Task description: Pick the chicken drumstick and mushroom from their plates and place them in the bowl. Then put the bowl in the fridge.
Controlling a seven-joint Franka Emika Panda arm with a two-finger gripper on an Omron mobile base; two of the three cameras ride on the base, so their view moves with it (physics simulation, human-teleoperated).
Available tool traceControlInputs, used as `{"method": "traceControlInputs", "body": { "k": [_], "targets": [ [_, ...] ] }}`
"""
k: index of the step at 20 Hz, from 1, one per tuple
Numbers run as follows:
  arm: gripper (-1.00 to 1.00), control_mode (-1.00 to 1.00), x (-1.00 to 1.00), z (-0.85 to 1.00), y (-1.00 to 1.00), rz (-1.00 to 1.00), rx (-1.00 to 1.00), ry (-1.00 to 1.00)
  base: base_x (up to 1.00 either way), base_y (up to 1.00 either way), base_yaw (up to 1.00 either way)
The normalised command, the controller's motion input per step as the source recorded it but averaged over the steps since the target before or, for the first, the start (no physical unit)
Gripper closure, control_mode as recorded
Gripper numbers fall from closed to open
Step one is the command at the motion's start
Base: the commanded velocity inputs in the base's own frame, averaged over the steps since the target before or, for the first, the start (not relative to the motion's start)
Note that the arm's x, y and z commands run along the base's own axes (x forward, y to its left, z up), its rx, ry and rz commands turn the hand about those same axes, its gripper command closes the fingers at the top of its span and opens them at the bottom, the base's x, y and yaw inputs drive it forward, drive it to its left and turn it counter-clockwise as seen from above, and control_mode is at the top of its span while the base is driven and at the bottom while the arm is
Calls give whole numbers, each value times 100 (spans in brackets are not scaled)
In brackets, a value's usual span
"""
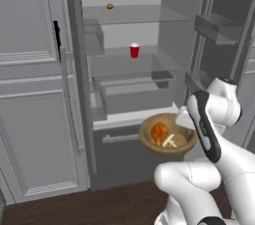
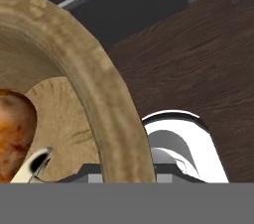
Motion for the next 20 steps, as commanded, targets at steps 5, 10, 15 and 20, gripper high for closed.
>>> {"method": "traceControlInputs", "body": {
  "k": [5,10,15,20],
  "targets": [
    [100,100,0,0,0,0,0,0,74,-25,4],
    [100,100,0,0,0,0,0,0,70,-5,12],
    [100,100,0,0,0,0,0,0,32,-34,11],
    [100,100,0,0,0,0,0,0,17,-14,13]
  ]
}}
